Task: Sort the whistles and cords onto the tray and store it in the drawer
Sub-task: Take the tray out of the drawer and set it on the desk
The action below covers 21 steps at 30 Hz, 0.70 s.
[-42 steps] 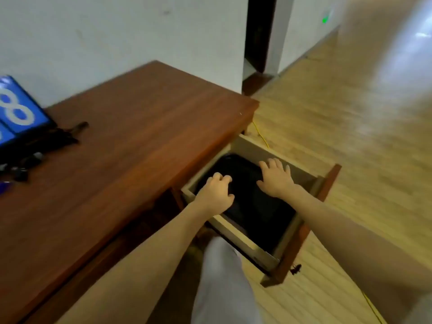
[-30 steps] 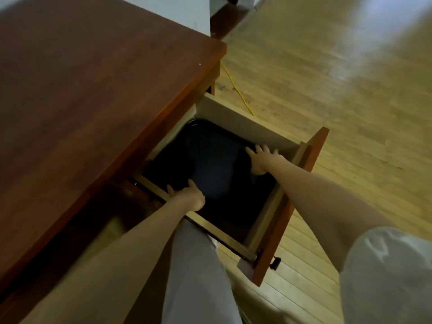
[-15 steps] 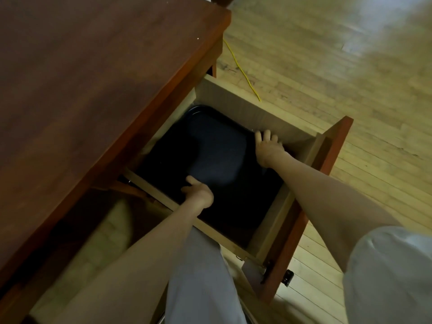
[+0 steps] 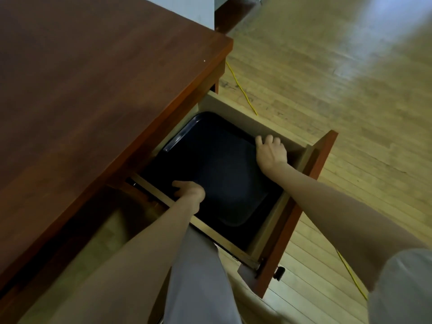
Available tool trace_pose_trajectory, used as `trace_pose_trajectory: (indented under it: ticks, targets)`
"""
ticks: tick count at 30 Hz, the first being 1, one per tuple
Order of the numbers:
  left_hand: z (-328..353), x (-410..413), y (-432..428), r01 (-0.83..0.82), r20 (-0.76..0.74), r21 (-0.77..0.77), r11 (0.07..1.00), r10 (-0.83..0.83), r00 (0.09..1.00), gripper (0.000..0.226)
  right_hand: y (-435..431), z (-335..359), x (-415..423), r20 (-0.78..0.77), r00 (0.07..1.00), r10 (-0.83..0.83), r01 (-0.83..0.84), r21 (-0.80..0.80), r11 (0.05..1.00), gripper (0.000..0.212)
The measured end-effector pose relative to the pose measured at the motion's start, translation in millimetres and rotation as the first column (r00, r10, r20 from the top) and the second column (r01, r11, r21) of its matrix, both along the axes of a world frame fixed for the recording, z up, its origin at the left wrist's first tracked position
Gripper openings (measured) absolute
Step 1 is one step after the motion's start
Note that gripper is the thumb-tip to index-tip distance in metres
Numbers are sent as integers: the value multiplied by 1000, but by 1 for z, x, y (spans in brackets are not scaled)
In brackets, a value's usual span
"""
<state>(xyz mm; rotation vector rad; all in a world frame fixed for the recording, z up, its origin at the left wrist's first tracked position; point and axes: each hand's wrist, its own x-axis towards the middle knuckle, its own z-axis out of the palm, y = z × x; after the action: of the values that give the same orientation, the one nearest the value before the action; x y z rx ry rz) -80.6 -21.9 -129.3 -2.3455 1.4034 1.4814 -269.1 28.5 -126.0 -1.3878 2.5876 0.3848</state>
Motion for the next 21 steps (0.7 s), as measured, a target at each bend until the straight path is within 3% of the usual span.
trace_pose_trajectory:
  ticks: [2,3,5,7,9,10,11,12,13,14,16,21]
  targets:
    - [6,1,4,-240,-78,22,970,241,967,60,4,15,2,-42,999,33,-33,-8,999,51]
    - [15,4,6,-266,-61,54,962,269,961,58,6,23,3,-65,996,55,-56,-5,998,53]
    - [25,10,3,-169,20,18,985,168,986,52,10,41,5,-85,993,84,-84,6,996,55]
    - [29,25,7,124,132,-67,990,-114,985,33,15,58,6,-55,996,72,-72,11,997,52]
    - [31,33,16,570,334,-14,821,-533,777,14,23,73,9,-7,999,35,-35,15,999,47]
    - [36,34,21,654,379,4,756,-607,699,15,29,80,10,15,1000,8,-8,13,1000,45]
    - [43,34,26,679,354,-18,734,-630,691,11,35,86,12,32,999,-20,20,6,1000,44]
    - [51,37,28,569,247,-90,818,-535,808,11,41,92,15,47,998,-47,47,-5,999,43]
    - [55,38,26,291,25,-127,948,-290,957,23,49,97,18,62,995,-73,75,-19,997,43]
    - [58,41,28,72,-138,-123,990,-89,986,33,57,102,21,78,992,-98,101,-36,994,43]
    - [65,46,39,41,-184,-250,967,-89,979,38,74,111,31,109,983,-148,158,-90,983,45]
    - [80,59,67,187,-107,-429,884,-255,961,43,122,115,59,162,949,-272,305,-244,920,44]
